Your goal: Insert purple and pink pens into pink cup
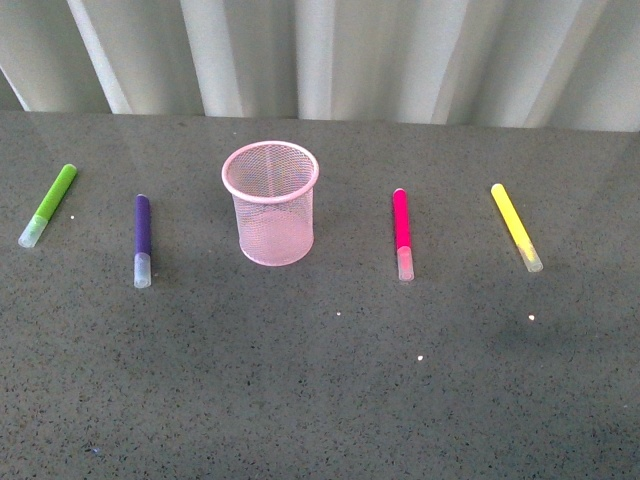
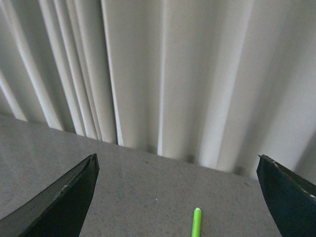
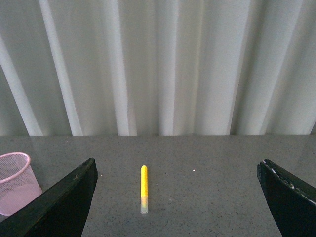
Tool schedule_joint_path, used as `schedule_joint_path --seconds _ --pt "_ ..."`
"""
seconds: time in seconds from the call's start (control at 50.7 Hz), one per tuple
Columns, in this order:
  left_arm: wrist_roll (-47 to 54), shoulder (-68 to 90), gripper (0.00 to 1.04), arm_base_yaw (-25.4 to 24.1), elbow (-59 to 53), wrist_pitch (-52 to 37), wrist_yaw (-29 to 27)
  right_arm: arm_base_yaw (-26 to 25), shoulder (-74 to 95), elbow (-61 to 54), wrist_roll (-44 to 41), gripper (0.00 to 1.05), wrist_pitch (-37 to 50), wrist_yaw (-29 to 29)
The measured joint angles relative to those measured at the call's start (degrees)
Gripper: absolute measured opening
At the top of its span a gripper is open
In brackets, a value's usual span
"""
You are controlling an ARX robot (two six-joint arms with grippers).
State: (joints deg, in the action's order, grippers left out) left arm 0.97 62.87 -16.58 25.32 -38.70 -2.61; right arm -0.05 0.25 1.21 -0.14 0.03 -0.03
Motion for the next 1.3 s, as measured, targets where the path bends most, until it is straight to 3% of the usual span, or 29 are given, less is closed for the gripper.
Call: schedule_joint_path --seconds 0.118,0.237,0.395,0.572,0.789,1.302 --pt "0.81 4.63 0.98 -0.35 6.54 9.73 5.81 0.00 0.00 0.00 0.00 0.98 0.00 0.00" --pt "0.72 13.73 0.98 -0.04 17.70 28.63 13.42 0.00 0.00 0.00 0.00 0.98 0.00 0.00" --pt "0.26 22.36 0.98 1.36 26.36 37.94 18.25 0.00 0.00 0.00 0.00 0.98 0.00 0.00" --pt "-0.85 31.52 0.98 3.96 34.49 43.25 17.68 0.00 0.00 0.00 0.00 0.98 0.00 0.02" --pt "-1.05 44.11 0.98 7.69 37.66 41.66 13.75 0.00 0.00 0.00 0.00 0.98 0.00 0.00" --pt "-1.01 56.11 0.98 14.25 41.57 40.68 13.66 0.00 0.00 0.00 0.00 0.98 0.00 0.00"
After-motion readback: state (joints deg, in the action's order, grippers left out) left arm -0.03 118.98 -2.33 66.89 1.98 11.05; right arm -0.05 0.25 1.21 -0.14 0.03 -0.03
